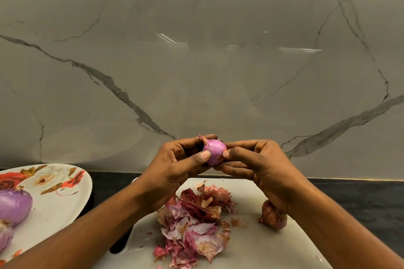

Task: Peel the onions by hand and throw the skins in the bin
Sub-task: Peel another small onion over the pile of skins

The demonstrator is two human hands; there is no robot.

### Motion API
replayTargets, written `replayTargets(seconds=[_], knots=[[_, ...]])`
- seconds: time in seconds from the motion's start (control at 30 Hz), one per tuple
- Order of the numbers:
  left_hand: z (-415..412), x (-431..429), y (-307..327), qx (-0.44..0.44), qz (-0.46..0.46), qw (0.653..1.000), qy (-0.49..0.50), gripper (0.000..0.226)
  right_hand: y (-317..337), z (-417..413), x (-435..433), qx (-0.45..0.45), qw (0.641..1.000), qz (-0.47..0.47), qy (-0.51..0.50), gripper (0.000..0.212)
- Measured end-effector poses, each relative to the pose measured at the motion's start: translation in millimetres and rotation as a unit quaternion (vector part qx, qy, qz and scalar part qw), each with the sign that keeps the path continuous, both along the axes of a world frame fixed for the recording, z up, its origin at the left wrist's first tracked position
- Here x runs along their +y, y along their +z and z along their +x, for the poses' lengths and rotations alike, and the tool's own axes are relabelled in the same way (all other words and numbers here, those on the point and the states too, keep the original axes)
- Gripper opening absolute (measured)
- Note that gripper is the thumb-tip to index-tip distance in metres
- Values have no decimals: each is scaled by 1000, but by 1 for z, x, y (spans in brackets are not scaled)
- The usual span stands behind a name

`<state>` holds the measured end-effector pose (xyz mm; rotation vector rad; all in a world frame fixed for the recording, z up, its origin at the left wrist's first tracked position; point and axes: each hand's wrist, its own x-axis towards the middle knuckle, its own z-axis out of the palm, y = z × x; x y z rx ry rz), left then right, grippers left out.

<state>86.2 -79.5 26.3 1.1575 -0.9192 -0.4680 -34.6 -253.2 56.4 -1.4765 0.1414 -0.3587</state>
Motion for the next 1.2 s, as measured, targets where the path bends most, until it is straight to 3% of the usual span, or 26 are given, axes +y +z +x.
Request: replayTargets(seconds=[0.23,0.4,0.9,1.2], knots=[[2,3,1,-13,-5,1000,5,48,1,-1,0,-8,1000,10,14,16],[4,4,-1,-50,16,998,25,49,0,0,2,-7,1000,-11,19,26],[6,8,1,-166,60,977,117,40,3,-4,5,-1,1000,1,29,18],[8,8,-4,-189,62,973,114,37,-2,0,6,11,1000,-23,-1,11]])
